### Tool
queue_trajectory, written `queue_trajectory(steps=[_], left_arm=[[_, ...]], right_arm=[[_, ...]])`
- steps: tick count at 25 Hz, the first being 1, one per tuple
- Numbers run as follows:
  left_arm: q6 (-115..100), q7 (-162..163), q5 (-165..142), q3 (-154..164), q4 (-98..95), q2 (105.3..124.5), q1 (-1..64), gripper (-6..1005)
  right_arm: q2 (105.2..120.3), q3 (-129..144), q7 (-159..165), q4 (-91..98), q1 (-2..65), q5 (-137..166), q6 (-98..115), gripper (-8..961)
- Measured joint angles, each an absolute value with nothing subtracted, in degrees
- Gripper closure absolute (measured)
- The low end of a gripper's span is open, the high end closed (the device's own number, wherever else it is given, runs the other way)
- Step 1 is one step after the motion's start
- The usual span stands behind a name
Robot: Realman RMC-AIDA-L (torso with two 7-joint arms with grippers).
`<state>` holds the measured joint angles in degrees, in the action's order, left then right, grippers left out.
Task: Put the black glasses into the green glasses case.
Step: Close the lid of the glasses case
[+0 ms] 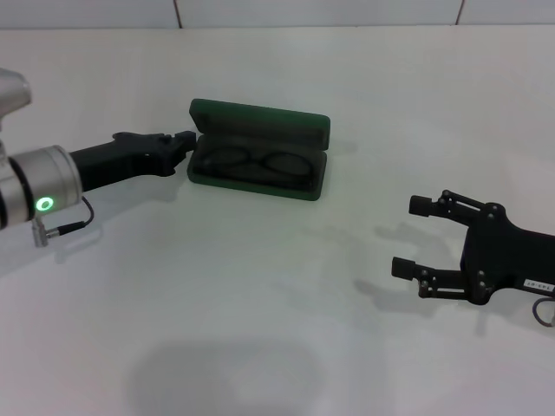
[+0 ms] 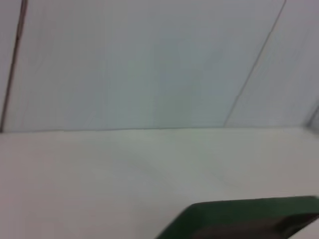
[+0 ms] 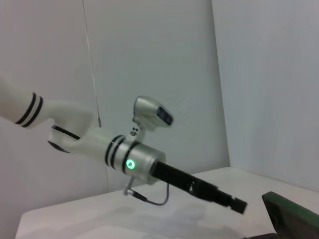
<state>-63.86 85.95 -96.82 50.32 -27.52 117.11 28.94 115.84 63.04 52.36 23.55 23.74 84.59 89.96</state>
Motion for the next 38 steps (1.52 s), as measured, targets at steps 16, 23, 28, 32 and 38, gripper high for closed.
queue_trajectory(steps=[16, 23, 28, 32, 38], left_arm=[[-48.4, 111.0, -96.7, 66.0, -44.9, 120.04, 33.1, 914], [-31.5, 120.9, -98.5, 78.2, -40.7, 119.95, 37.2, 912], [-28.7, 119.4, -98.7, 78.8, -37.2, 120.29, 38.2, 911], [-28.4, 118.1, -97.6, 79.3, -37.1, 120.3, 37.5, 910], [-28.6, 115.8, -96.0, 80.7, -37.4, 120.34, 36.7, 909]], right_arm=[[115.92, 62.8, 52.2, 23.6, 23.9, 84.5, 88.8, 77], [115.95, 62.8, 52.2, 23.6, 23.9, 84.5, 88.8, 77], [116.02, 63.0, 52.2, 23.6, 24.1, 84.5, 88.8, 77], [116.02, 63.1, 52.2, 23.2, 24.3, 84.5, 88.7, 77], [116.02, 63.1, 52.1, 23.1, 24.6, 84.6, 88.4, 76]])
